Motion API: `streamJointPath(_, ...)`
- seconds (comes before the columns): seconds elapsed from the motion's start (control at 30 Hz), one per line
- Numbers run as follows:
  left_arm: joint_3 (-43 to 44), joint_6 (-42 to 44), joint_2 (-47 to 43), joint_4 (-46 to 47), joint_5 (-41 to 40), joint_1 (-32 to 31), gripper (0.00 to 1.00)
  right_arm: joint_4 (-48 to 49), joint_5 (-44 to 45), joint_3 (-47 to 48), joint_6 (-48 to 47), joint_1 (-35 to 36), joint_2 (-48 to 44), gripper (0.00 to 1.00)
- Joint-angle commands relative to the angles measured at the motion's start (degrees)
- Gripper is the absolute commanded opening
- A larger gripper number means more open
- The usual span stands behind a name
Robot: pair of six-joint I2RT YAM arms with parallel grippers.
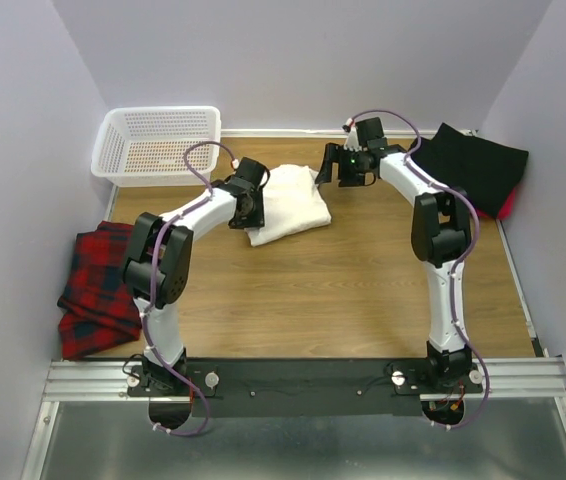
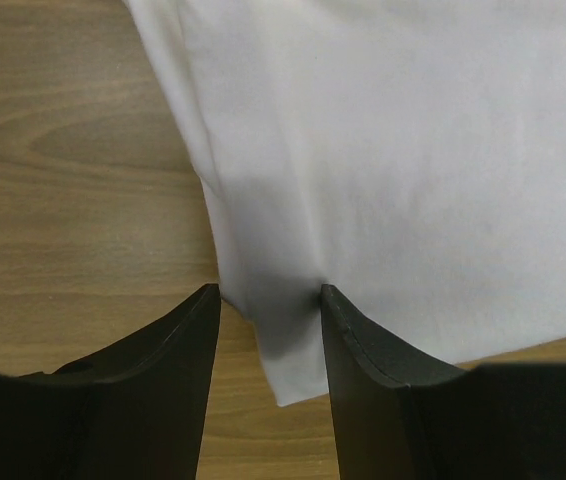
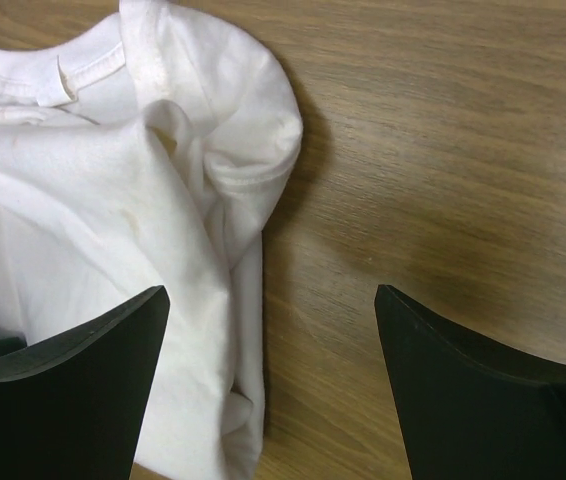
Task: Fold and stack the t-shirts
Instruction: Smooth out wrinkles on the folded tshirt, then put the neatly folded tshirt into the corner of the board with the right arm
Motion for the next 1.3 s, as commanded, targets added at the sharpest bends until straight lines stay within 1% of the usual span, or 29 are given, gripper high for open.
streamJointPath(0.0, 0.2, 1.7, 3.2, -10.4, -9.9, -3.1, 0.53, -0.7, -2.5, 3.0, 0.1, 0.3, 2.3, 0.92)
streamJointPath(0.13, -0.3, 2.0, 5.2, -14.1, -13.8, -6.0, 0.53, -0.8, -3.9, 3.7, 0.8, 0.4, 3.6, 0.92)
streamJointPath(0.2, -0.9, 1.8, 6.4, -15.2, -14.5, -7.0, 0.53, -0.7, -5.9, 3.4, 1.1, 0.4, 4.1, 0.91)
streamJointPath(0.3, -1.6, 1.6, 8.4, -15.4, -14.2, -7.5, 0.53, -0.7, -7.8, 2.0, 1.1, 0.4, 3.9, 0.90)
streamJointPath(0.47, -2.0, 0.9, 9.7, -14.8, -12.9, -7.8, 0.52, -0.5, -8.2, -0.2, 0.9, 0.4, 2.4, 0.89)
streamJointPath(0.57, -0.9, 0.0, 7.6, -15.3, -14.0, -7.8, 0.52, -0.4, -9.0, -0.5, 0.9, 0.4, 1.5, 0.89)
streamJointPath(0.73, 2.9, -3.9, 1.9, -18.1, -17.0, -7.8, 0.52, 0.0, -11.7, -0.4, 1.0, 0.4, 0.8, 0.89)
streamJointPath(0.9, 3.6, -6.9, -3.2, -18.8, -17.8, -7.3, 0.53, 0.4, -13.9, -0.5, 0.7, 0.5, 1.7, 0.89)
streamJointPath(1.03, 1.7, -8.0, -7.0, -16.3, -14.9, -5.7, 0.53, 0.7, -17.9, -0.7, 0.4, 1.2, 2.8, 0.89)
streamJointPath(1.2, -2.7, -7.9, -13.0, -10.4, -7.2, -1.8, 0.53, 1.1, -19.5, -1.9, -0.6, 2.9, 4.4, 0.89)
streamJointPath(1.27, -3.8, -8.0, -14.5, -9.4, -4.6, -0.4, 0.53, 1.3, -20.2, -2.2, -0.8, 3.6, 5.7, 0.89)
